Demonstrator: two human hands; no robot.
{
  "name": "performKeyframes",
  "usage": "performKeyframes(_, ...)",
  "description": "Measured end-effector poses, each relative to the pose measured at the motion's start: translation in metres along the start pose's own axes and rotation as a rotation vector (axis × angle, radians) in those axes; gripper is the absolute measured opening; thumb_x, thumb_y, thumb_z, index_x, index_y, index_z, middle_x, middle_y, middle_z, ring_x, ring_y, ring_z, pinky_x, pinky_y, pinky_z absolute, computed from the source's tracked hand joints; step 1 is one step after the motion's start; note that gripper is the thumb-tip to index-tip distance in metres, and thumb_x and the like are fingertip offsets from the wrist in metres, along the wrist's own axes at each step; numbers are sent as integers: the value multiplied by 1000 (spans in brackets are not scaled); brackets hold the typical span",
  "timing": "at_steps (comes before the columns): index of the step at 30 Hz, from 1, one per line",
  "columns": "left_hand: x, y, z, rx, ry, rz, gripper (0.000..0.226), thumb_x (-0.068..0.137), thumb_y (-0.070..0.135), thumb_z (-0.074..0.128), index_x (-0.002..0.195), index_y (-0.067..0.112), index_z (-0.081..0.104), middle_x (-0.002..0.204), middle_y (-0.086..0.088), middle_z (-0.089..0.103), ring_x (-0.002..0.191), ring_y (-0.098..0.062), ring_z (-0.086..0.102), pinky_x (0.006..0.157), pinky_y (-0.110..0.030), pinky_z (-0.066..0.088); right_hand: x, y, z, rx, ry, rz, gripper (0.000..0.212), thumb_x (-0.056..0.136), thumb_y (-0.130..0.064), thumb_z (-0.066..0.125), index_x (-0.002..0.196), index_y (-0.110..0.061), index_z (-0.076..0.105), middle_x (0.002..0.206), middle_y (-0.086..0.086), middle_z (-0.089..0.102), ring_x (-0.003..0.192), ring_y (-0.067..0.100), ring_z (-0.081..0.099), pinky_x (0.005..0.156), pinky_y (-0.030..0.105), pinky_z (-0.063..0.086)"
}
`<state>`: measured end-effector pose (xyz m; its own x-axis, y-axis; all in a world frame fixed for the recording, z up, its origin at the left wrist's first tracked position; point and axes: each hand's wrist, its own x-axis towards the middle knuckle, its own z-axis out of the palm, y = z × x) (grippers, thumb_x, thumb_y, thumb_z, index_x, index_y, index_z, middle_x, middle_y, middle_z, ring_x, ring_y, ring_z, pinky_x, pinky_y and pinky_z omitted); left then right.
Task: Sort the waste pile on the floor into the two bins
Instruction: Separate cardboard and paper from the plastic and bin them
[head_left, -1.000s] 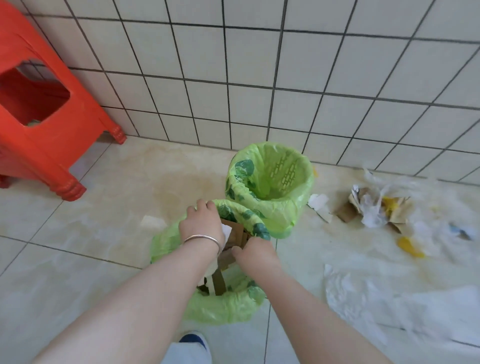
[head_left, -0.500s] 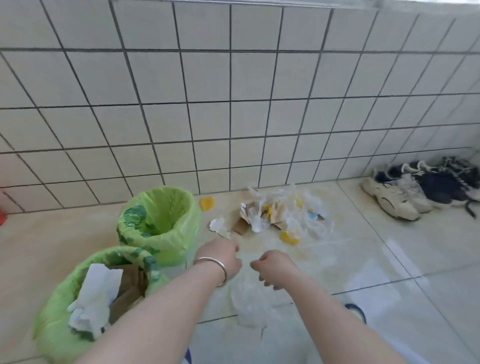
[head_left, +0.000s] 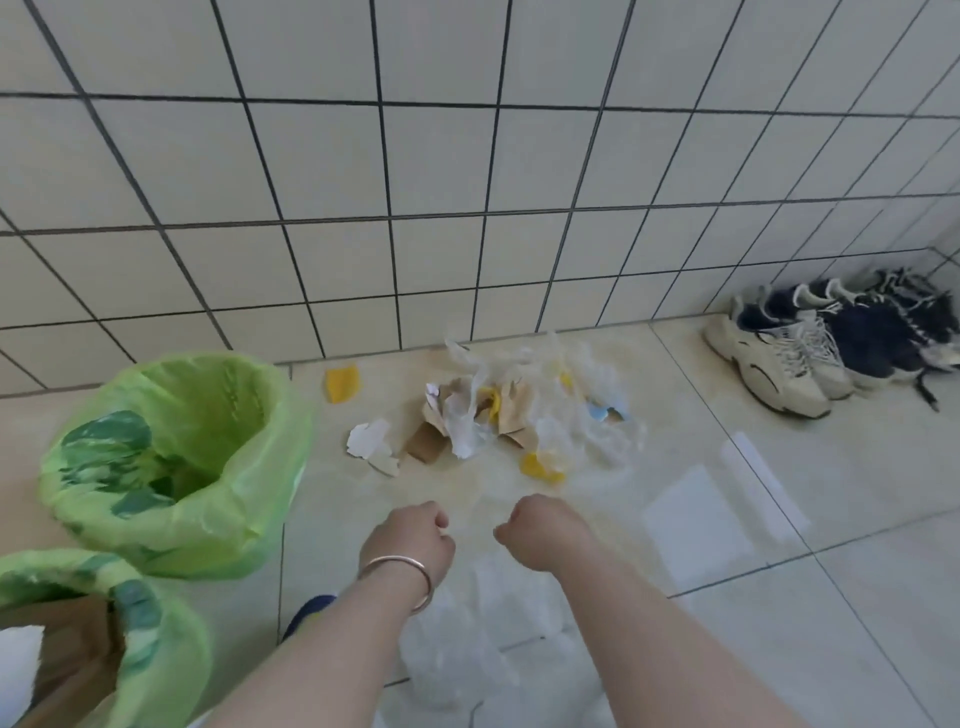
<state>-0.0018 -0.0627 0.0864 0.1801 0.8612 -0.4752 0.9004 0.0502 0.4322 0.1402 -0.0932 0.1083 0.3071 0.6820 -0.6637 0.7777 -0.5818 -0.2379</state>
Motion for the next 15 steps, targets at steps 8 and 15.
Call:
performKeyframes(8, 60, 33, 4, -157, -142, 6, 31, 86, 25, 51, 115, 25, 60, 117, 2, 63, 105, -20, 61, 90, -28, 49, 57, -8, -17, -94, -18, -15, 23, 90, -33, 45, 83, -13, 53, 84, 4, 55, 79, 23, 50, 58, 23, 36)
performKeyframes(15, 106, 40, 20, -220, -221, -67, 32, 85, 28, 53, 116, 25, 59, 116, 2, 63, 106, -20, 61, 96, -31, 49, 107, 5, -29, -111, -41, 26, 33, 92, -32, 44, 117, -14, 56, 116, 4, 60, 104, 23, 60, 73, 26, 42)
